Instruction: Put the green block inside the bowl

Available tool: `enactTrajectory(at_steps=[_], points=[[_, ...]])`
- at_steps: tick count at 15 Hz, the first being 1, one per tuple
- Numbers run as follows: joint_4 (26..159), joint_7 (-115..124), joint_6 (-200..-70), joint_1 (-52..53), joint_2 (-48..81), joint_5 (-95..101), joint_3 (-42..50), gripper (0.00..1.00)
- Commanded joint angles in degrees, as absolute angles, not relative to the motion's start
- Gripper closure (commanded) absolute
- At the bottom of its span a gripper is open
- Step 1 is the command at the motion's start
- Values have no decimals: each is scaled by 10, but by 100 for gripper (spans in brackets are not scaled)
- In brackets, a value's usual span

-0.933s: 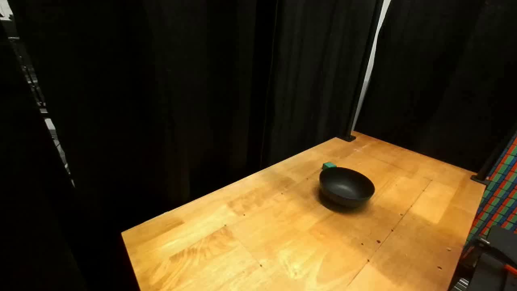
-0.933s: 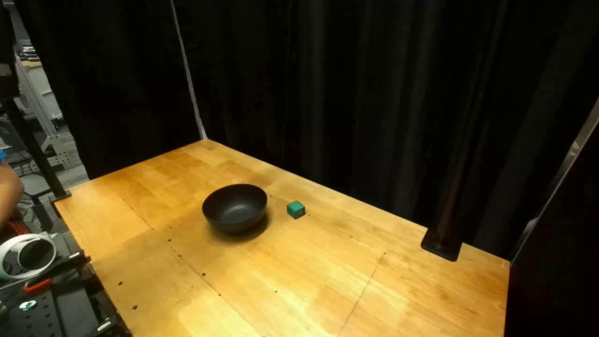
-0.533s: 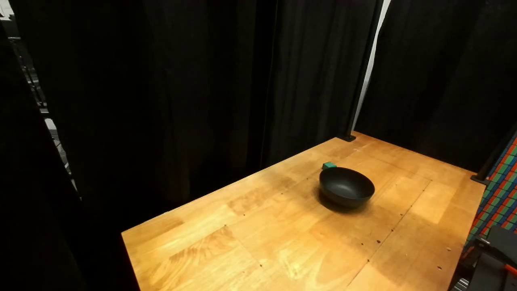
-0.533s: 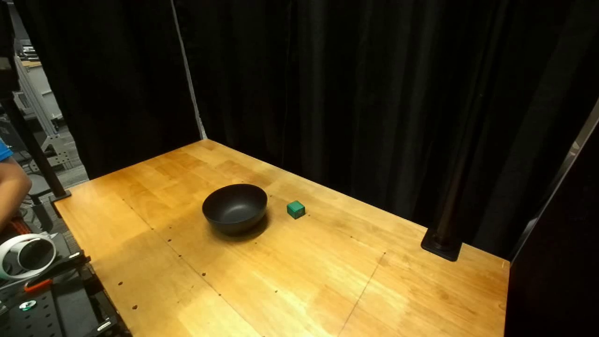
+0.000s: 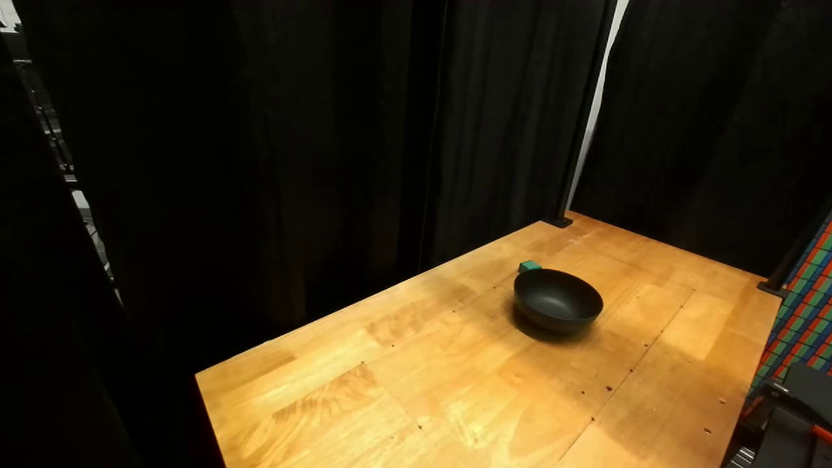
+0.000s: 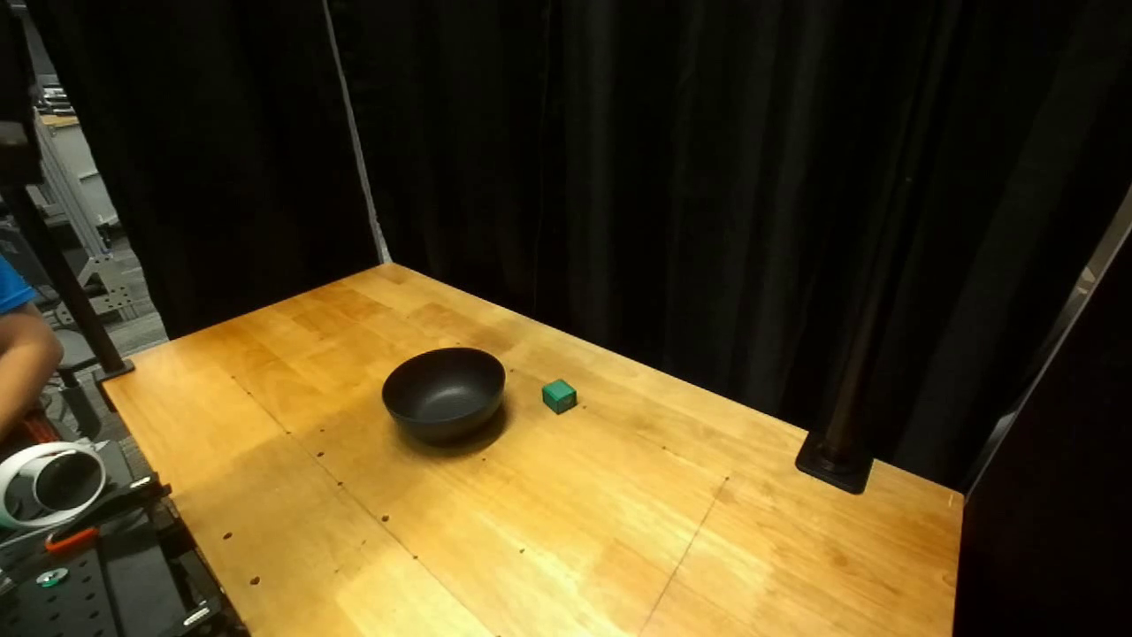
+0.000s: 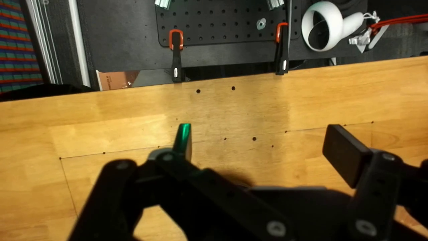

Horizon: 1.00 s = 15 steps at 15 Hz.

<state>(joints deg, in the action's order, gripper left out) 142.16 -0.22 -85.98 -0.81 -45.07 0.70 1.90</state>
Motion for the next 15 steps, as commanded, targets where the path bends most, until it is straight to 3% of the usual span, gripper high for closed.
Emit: enactTrajectory(at_steps=[1,9,15], points=[[1451,53,-995,-38,-369,22,12,0],[1449,210,-1405,-97,-87,49,10,0],[1410,335,-1631,-66,81,54,30,0]])
